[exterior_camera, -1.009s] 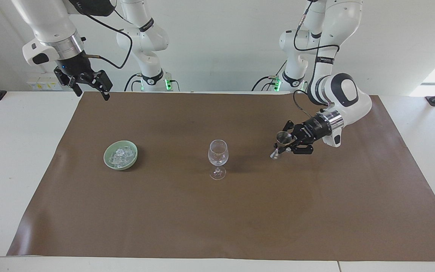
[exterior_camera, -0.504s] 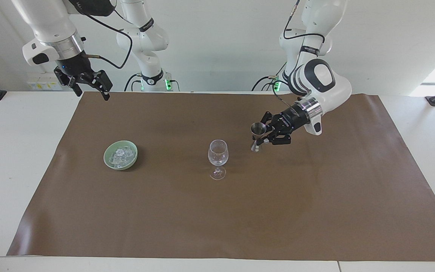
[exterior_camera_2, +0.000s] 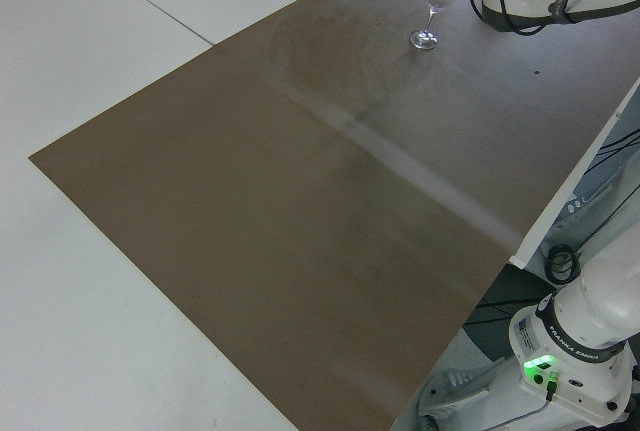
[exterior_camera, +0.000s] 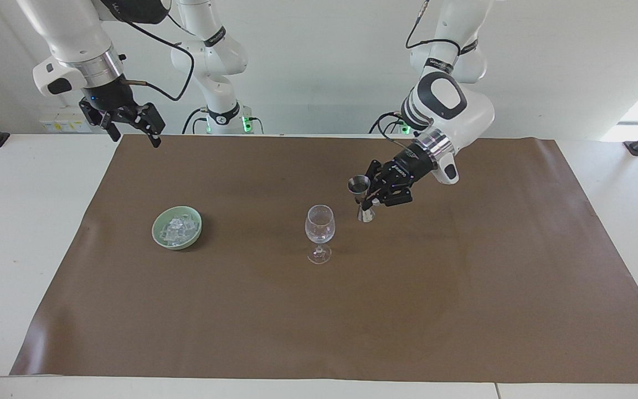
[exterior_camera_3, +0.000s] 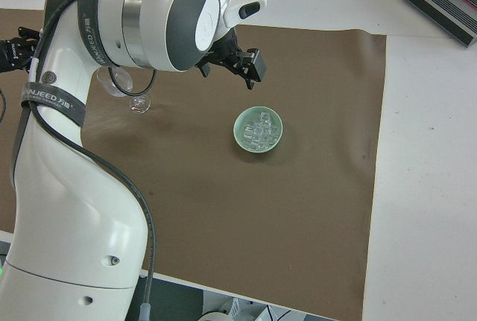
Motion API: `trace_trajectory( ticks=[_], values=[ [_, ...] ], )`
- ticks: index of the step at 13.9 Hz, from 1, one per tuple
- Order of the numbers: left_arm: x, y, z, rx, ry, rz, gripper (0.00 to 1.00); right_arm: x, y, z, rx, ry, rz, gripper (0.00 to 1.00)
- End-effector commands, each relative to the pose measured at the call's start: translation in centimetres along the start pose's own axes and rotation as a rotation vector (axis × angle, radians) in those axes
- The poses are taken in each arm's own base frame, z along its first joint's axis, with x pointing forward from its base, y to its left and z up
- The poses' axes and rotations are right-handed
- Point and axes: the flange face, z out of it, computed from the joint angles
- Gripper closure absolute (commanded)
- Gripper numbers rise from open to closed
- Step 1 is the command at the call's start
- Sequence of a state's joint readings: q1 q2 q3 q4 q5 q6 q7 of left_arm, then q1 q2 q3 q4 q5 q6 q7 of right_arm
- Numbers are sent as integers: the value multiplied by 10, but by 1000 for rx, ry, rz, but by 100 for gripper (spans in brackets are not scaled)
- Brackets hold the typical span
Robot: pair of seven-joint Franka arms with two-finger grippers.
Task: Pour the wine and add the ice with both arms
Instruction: 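Tilt the silver cup over the wine glass with the left gripper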
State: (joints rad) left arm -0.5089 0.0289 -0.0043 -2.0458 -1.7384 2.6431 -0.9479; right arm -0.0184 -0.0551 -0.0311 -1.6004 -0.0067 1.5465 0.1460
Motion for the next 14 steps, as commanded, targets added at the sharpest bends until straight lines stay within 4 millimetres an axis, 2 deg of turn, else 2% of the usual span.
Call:
trace_trajectory(
  ticks=[1,3,11,14],
  values=[
    [-15,-11,8,-38,52,83,100,-7,1,0,-7,-3,-30,0],
    [-18,-10,11,-49,68,126,100,-7,1,0,-7,-3,-30,0],
    [-28,-35,33,-138,189,316,100,-7,1,0,-7,-3,-30,0],
    [-31,-33,35,-153,205,395,100,-7,1,0,-7,-3,-30,0]
  ],
)
